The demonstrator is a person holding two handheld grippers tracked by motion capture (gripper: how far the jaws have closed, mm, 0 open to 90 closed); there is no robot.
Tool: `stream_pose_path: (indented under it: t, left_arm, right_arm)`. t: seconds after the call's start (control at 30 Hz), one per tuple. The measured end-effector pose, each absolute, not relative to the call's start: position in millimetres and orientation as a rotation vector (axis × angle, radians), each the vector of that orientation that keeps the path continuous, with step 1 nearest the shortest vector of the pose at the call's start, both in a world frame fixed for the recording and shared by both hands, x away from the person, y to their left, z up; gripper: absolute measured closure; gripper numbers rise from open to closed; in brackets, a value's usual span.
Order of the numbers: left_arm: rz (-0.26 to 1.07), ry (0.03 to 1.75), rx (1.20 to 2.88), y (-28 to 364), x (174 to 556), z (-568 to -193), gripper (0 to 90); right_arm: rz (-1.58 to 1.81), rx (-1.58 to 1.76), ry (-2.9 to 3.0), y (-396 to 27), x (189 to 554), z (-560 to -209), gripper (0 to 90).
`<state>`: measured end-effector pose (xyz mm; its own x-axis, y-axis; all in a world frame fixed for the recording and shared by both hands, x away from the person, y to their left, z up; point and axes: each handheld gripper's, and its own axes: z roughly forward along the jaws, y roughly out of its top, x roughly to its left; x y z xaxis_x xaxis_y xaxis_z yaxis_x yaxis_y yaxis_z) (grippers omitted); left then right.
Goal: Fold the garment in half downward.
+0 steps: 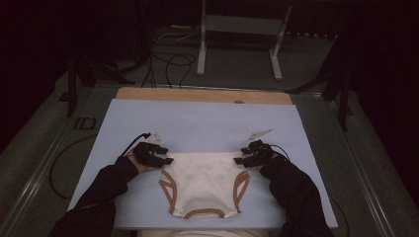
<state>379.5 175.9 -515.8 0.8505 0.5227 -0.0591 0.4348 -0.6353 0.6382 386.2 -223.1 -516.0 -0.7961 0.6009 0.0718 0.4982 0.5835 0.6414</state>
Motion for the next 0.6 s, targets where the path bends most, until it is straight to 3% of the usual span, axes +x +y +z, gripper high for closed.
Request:
stream_pose_path:
  t: [0.2,0.27,0.33,0.4,0.6]
  left_arm:
    - [0.152,0.720,2.348,175,375,-515,60.6]
    - [0.113,0.721,2.347,175,376,-514,70.3]
    - [0.096,0.711,2.350,174,376,-513,80.0]
    - [0.095,0.713,2.346,174,376,-512,83.6]
    - [0.129,0.714,2.300,177,379,-508,85.1]
  right_arm:
    - [0.987,0.905,2.671,-222,382,-514,71.7]
    - [0.989,0.895,2.691,-222,382,-513,79.9]
    - [0.968,0.880,2.700,-220,381,-511,83.5]
    - [0.964,0.868,2.694,-219,380,-510,84.4]
    - [1.006,0.872,2.660,-221,382,-503,84.7]
